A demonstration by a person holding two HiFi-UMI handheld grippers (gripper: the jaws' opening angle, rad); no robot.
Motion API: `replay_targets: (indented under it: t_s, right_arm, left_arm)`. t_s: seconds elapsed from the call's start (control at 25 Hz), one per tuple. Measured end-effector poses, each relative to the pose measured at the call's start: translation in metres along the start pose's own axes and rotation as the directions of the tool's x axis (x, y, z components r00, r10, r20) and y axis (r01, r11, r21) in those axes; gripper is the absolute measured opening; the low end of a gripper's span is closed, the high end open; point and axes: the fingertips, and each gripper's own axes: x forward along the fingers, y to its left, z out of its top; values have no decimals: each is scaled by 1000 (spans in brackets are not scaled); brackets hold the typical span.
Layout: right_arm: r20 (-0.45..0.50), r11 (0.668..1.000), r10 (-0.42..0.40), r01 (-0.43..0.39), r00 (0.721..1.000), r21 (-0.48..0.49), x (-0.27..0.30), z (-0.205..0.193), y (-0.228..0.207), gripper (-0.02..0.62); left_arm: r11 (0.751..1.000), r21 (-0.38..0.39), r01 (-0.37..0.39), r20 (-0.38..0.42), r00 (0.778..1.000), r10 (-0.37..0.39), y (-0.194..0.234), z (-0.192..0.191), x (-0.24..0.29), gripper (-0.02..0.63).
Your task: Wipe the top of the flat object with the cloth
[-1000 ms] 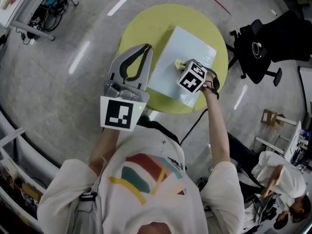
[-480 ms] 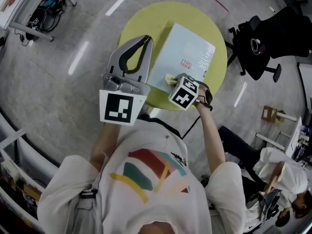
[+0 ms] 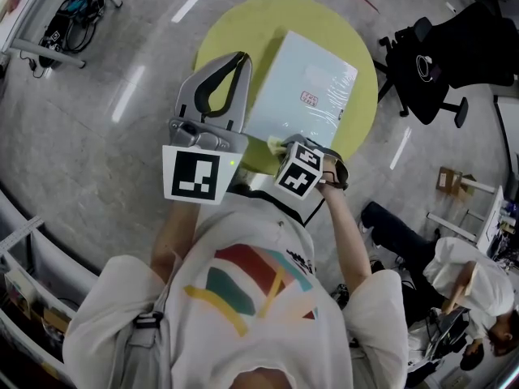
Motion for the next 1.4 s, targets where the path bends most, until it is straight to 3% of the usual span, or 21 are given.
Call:
replay_targets:
  t_s: [0.4,0.52,0.76,1.04,1.4]
  right_arm:
    - [-12,1000,11,-11,1000,-10,-3,-4,3,26]
    - [0,1000,-29,29,1000,-9,-11,-5,-10,26]
    - [35,986,-166,166,985,3,-54,3,-75,26]
    - [61,944,-327,329,943,-27,-93,23,-162,26]
    - [62,887,-457,460,887,-45,-71,62,-280,26]
  left_arm:
    - [1000,7,-20,9,1000,20,4,3,-2,17]
    - [1000,9,-25,8,1000,25,5,4,-4,17]
    - [999,5,-46,21,999,45,11,5,-8,17]
    - [998,4,-59,9,998,59,17,3,-5,17]
    - [993,-14,-117,-55,992,117,41,-20,-19,17]
